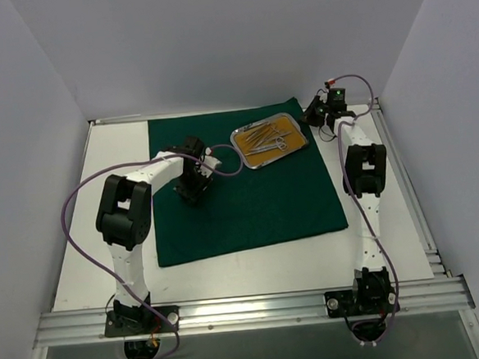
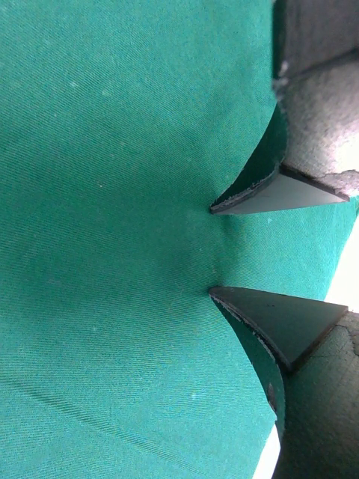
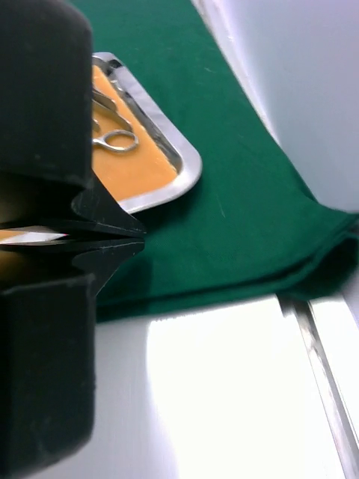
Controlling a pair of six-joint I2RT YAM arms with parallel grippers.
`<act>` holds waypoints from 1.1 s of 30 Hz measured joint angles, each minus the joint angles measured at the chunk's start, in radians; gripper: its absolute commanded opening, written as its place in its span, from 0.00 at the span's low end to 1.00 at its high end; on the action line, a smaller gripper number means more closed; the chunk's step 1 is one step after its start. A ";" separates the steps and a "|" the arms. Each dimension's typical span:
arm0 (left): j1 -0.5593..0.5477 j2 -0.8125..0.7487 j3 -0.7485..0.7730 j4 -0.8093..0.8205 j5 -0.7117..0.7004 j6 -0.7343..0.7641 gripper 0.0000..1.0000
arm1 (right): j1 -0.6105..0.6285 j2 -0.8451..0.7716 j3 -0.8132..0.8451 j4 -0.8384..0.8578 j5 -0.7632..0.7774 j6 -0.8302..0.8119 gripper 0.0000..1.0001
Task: Open and lay out the surgical kit
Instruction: Move the container from the surgical kit, then move the surgical kit at the center of the board.
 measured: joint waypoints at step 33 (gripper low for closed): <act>0.240 -0.277 -0.072 -0.016 0.049 0.012 0.94 | -0.022 -0.846 -1.190 -0.064 0.323 -0.222 0.47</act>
